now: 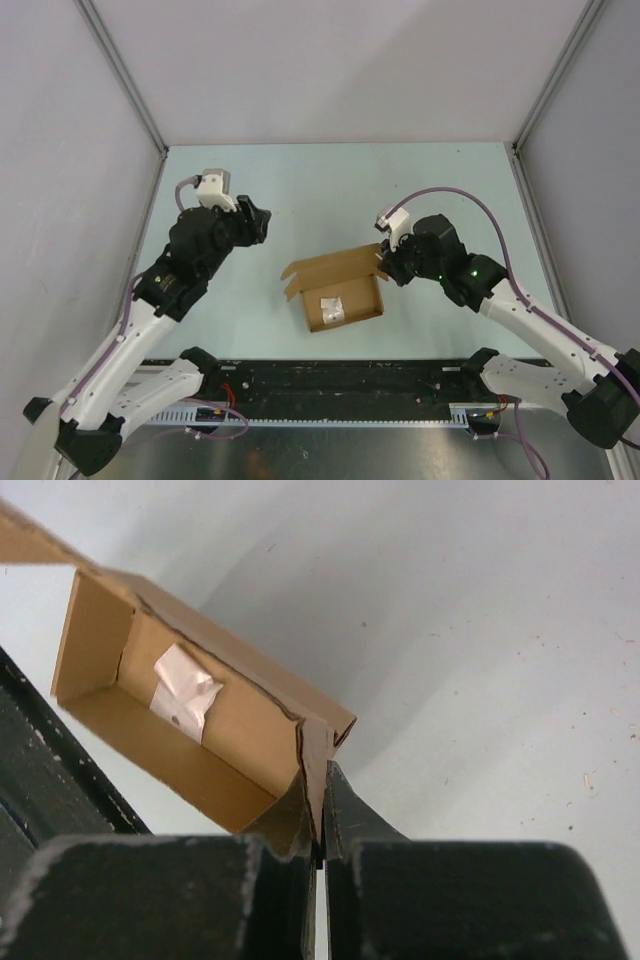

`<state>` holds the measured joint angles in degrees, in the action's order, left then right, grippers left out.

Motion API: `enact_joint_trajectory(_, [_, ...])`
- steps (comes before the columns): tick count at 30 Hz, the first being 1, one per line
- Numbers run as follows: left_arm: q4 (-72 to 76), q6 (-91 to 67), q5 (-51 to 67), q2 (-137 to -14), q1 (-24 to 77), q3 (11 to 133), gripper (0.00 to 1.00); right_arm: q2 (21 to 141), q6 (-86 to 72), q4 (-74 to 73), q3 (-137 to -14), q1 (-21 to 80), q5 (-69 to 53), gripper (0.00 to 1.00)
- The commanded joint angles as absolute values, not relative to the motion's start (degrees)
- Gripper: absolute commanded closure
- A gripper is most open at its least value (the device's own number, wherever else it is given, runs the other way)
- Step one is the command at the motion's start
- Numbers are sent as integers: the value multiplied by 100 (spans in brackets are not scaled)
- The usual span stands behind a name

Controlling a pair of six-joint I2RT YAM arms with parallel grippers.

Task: Fold the paper box

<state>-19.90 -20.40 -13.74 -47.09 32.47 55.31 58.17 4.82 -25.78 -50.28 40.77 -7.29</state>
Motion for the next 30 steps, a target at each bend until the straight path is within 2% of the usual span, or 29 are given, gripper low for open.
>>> enact_joint_trajectory(1, [-2127,-2065,-757,-4878,2874,5257,41,5809,896,-2689,-5238,3754,-1687,98])
enact_joint_trajectory(10, [-2110,-2487,-88,-5124,2865,4606,43,6196,564,-2584,-5238,3647,-1117,98])
enact_joint_trajectory(21, [-2039,-2540,-53,-5150,2865,4465,43,6232,26,-2434,-5238,3674,-176,95])
enact_joint_trajectory(30, [-1819,-2496,44,-5546,2865,4500,43,6293,167,-2557,-5238,3683,-246,78])
